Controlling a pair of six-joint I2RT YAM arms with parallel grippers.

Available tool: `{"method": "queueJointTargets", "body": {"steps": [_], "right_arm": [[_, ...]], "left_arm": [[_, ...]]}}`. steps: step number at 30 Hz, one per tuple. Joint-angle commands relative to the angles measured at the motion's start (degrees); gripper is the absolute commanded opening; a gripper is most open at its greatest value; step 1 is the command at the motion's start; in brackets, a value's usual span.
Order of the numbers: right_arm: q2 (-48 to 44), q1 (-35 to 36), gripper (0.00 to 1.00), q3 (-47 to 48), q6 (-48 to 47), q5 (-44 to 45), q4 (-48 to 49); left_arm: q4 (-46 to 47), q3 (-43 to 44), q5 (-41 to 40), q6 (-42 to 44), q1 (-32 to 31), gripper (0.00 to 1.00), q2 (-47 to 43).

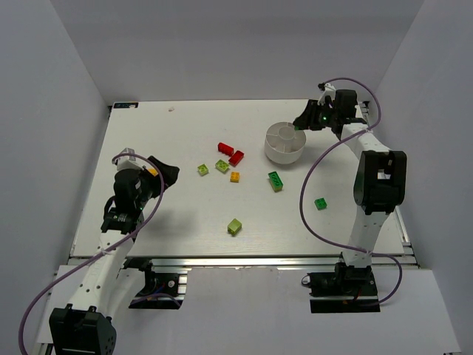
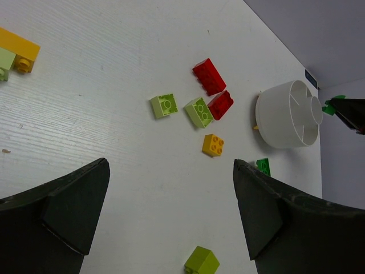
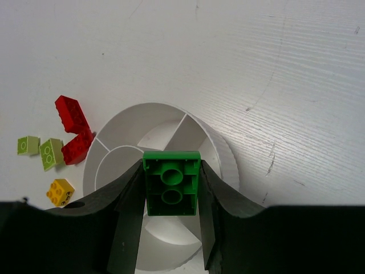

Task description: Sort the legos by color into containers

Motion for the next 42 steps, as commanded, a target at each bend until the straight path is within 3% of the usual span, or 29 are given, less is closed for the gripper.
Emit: {"method": "queueJointTargets", "body": {"steps": [1, 9, 20, 28, 42], "right_arm": [[-4.80, -0.13, 0.05, -1.02, -0.41, -1.43, 4.31], [-13.15, -0.13, 0.06, -12.09, 2.49, -5.38, 15.29], [-20.54, 0.04, 0.09, -33.54, -7.08, -8.11, 34.02], [-19.05, 0.13, 0.09, -33.38, -9.81, -6.97, 36.49], [-15.97, 2.06, 0.18, -33.03, -9.46, -5.56, 40.71]], "left_arm": [[-0.42, -0.42, -0.61, 0.21, -0.02, 0.98, -0.61], [0.38, -0.95, -0.43, 0.30, -0.02, 0.98, 0.00], [0.38, -1.12, -0.43, 0.65, -0.02, 0.98, 0.36], [0.20, -1.03, -0.52, 0.65, -0.02, 0.98, 0.27], [-0.50, -0.94, -0.78, 0.65, -0.02, 0.98, 0.18]]}}
